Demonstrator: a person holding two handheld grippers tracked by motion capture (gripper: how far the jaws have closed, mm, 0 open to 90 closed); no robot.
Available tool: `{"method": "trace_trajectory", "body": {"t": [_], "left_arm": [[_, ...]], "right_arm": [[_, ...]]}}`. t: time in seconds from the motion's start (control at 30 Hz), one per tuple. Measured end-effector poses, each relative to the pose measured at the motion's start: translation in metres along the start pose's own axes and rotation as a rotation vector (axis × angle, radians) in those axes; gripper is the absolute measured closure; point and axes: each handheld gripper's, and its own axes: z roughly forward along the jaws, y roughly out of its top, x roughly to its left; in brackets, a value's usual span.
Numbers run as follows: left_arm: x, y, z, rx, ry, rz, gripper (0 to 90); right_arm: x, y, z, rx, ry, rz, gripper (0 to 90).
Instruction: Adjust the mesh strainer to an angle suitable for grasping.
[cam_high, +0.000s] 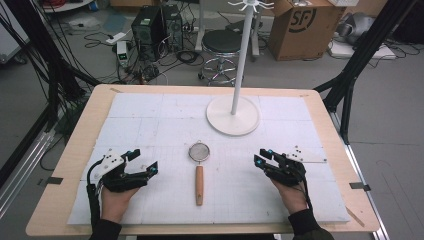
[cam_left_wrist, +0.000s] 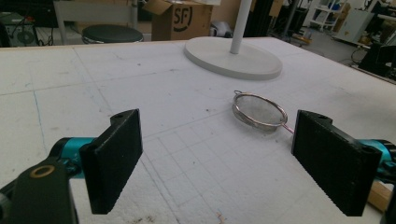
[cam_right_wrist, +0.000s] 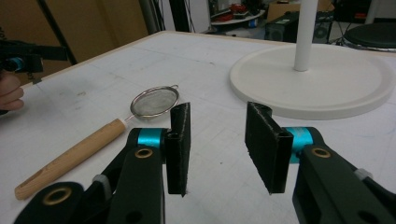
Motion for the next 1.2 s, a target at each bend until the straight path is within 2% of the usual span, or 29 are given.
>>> {"method": "trace_trajectory", "body": {"t": [0.07, 0.23, 0.33, 0.7, 1.0, 1.13, 1.2], "left_arm": [[0.000, 0.000, 0.000, 0.000, 0.001, 0.000, 17.0], [0.000, 0.000, 0.000, -0.002, 0.000, -0.001, 17.0], [0.000, 0.000, 0.000, -0.001, 0.002, 0.000, 16.9], [0.001, 0.000, -0.001, -0.005, 0.001, -0.002, 17.0], [0.001, 0.000, -0.001, -0.010, -0.004, -0.008, 17.0], [0.001, 0.000, -0.001, -0.010, -0.002, -0.011, 17.0], [0.001, 0.000, -0.001, -0.012, -0.002, -0.012, 17.0]], "right_arm": [[0.001, 0.000, 0.001, 0.002, 0.011, -0.007, 69.0], [0.010, 0.002, 0.008, 0.017, 0.100, 0.000, 82.8], [0.021, 0.002, 0.017, 0.044, 0.147, 0.000, 87.0], [0.071, -0.012, 0.061, 0.152, 0.299, 0.017, 88.4], [0.099, -0.020, 0.080, 0.185, 0.352, 0.041, 89.3], [0.103, -0.020, 0.084, 0.196, 0.353, 0.044, 89.3], [0.105, -0.020, 0.084, 0.201, 0.361, 0.061, 89.3]]}}
